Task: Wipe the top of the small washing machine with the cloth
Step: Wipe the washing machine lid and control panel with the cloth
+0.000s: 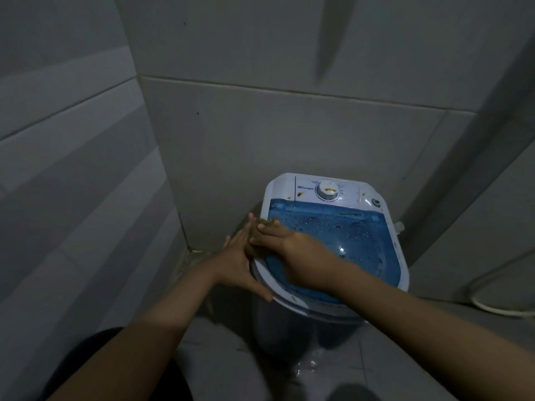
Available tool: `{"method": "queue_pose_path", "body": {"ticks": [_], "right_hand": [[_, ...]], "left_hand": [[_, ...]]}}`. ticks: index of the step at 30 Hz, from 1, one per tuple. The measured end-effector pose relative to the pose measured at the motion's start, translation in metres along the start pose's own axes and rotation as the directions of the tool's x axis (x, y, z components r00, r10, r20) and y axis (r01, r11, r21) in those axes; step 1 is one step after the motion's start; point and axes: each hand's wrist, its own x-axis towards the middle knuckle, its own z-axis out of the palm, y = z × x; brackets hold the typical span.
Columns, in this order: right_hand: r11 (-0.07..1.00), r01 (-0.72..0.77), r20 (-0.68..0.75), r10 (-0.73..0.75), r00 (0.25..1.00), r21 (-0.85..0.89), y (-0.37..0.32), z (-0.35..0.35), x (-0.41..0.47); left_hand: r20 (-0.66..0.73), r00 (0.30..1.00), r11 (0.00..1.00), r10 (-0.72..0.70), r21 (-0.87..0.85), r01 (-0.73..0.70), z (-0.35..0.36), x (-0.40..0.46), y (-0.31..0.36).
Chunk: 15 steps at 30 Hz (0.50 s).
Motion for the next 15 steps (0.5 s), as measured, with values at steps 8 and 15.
{"method": "queue_pose_path", "body": {"ticks": [8,15], "right_hand": [[0.992,0.101,-0.018,-0.100,0.995,0.074,-0.009,0.009,-0.043],[0.991,0.122,0.081,-0.126,0.989,0.044,0.002,0.005,-0.075]], "left_hand": [[0.039,0.999,0.998,-0.037,0.044,0.036,-0.004,0.000,0.008],[0.035,0.999,0.998,-0.019,0.066,0.016,-0.007,-0.002,0.008]]}}
